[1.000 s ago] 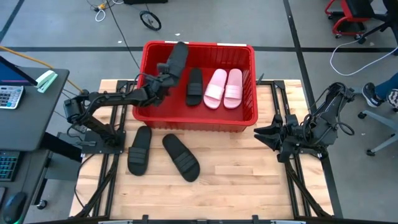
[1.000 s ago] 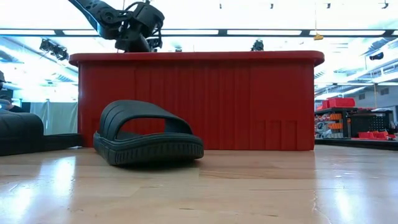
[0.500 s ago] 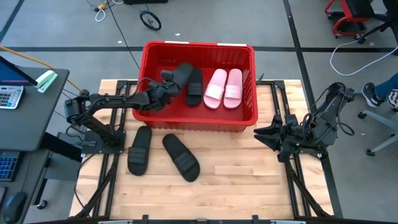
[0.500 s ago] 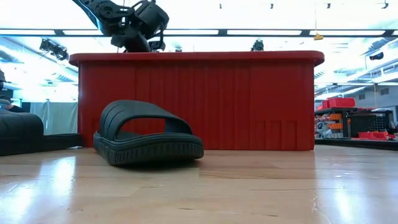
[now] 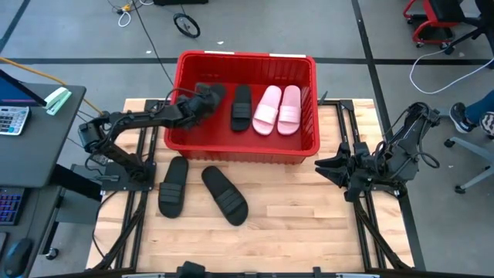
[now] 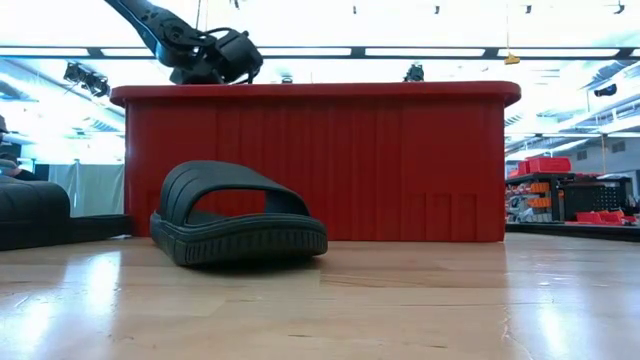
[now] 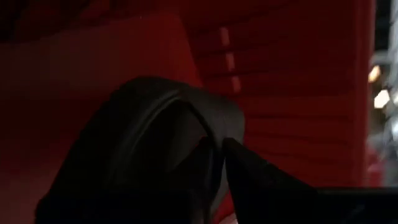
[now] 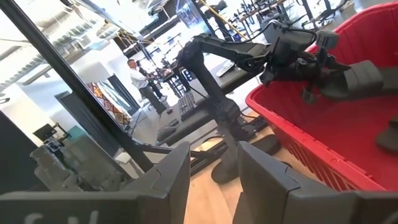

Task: Pick and place slides into bin
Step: Put the black slide into the red bin

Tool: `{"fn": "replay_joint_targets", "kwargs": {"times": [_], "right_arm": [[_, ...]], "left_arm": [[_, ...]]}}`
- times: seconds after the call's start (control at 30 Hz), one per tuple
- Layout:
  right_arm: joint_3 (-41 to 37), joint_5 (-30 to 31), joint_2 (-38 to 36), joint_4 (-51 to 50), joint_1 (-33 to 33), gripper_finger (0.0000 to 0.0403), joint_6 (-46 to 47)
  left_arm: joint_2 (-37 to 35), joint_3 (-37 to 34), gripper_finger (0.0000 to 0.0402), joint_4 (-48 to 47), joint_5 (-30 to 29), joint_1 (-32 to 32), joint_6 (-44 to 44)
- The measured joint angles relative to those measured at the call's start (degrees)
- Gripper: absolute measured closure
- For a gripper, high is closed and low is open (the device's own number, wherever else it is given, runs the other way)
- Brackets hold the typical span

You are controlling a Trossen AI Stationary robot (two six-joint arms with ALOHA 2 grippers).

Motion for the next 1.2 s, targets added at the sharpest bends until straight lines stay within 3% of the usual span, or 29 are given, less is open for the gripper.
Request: {"fn": "replay_joint_targets", "kwargs": {"times": [0.2,0.63,0.93,1.2], "right_arm": [[0.0,-0.5,0.1,-0.4,0.0,0.0264,0.0],[0.0,-4.4,0.1,-0.5,0.0,0.0264,1.8],[0.0,-7.4,0.7,-1.0,0.0,0.0264,1.9],[0.0,-10.1,3.3,-1.0,0.0,0.0264,3.0]], "left_arm": [[0.0,0.0,0.0311,0.3,10.5,3.3,12.1],[0.0,0.0,0.0171,1.7,25.4,5.1,15.1],[0.0,0.0,0.0153,1.8,28.7,3.8,13.4],[0.0,0.0,0.0172,-4.5,38.0,3.0,9.5]]}}
